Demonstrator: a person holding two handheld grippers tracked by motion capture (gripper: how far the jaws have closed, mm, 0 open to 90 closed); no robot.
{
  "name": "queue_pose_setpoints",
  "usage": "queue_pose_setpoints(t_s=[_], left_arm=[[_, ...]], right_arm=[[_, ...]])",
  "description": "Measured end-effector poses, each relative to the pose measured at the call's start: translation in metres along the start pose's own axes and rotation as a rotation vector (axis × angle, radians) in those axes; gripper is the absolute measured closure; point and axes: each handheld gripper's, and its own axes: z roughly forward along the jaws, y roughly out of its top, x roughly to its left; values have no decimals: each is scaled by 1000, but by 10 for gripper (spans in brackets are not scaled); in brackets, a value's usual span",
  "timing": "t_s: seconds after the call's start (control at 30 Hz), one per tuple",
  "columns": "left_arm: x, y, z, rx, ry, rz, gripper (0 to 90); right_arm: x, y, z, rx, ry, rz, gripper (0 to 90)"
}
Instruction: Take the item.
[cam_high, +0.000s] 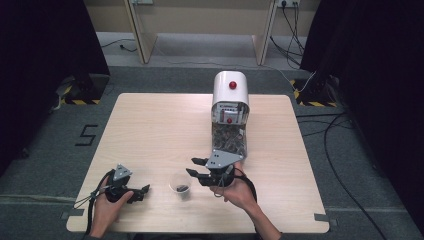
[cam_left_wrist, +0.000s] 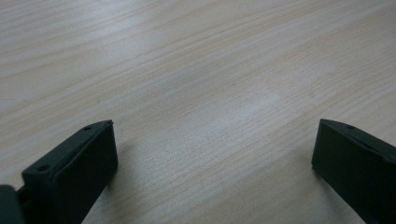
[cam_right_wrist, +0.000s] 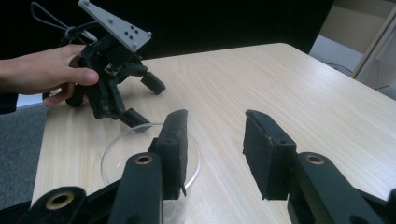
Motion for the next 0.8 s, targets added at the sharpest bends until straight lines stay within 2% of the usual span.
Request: queue_pose_setpoints(t_s=[0.4, 0.67, 0.8], left_arm=[[0, 0, 0, 0, 0, 0, 0], [0, 0, 0, 0, 0, 0, 0], [0, 0, 0, 0, 0, 0, 0]], right_arm=[[-12, -6, -14, -4, -45, 38, 554], [-20, -16, -26, 2, -77, 70, 536], [-28, -23, -36, 5, -109, 98, 520]])
